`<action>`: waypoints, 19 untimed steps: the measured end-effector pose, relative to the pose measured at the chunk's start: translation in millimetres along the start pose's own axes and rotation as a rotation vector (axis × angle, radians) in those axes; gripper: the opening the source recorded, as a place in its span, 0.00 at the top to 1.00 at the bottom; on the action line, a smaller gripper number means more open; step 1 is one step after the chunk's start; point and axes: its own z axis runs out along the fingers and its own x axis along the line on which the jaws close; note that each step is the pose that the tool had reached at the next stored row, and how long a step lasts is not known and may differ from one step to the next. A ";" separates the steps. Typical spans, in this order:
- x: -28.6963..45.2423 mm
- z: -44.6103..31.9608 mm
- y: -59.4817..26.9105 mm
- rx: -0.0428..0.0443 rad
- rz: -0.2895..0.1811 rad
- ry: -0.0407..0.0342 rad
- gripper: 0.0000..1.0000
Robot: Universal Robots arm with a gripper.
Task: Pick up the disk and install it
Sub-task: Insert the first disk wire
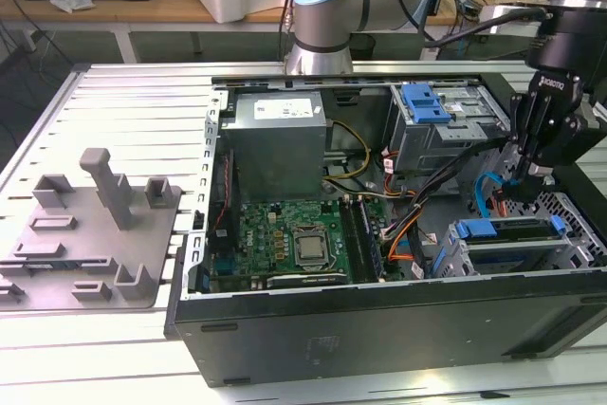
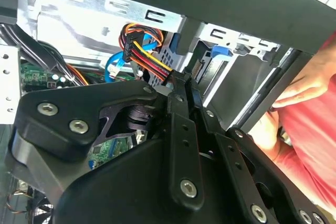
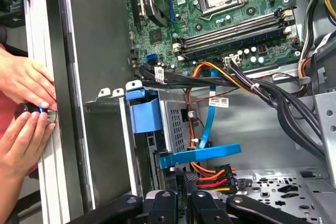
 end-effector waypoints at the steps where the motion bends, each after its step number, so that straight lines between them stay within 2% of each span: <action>1: 1.2 -0.1 -0.1 0.0000 0.000 -0.0038 0.84; 4: 6.0 -0.1 -0.4 -0.0004 -0.001 -0.0232 0.84; 5: 8.2 -0.1 -0.7 -0.0005 -0.002 -0.0326 0.84; 9: 13.5 0.0 -1.1 -0.0011 -0.004 -0.0559 0.84; 10: 15.6 -0.1 -1.2 -0.0012 -0.004 -0.0637 0.84; 11: 22.0 -0.8 -1.5 -0.0015 -0.005 -0.0832 0.84; 12: 25.2 -1.0 -1.5 -0.0018 -0.006 -0.0917 0.84; 13: 29.9 -0.2 -1.7 -0.0025 -0.007 -0.1070 0.84; 14: 35.6 0.8 -2.0 -0.0033 -0.009 -0.1260 0.84; 15: 39.8 2.0 -2.0 -0.0038 -0.010 -0.1375 0.84; 19: 49.8 6.2 -1.4 -0.0049 -0.011 -0.1635 0.84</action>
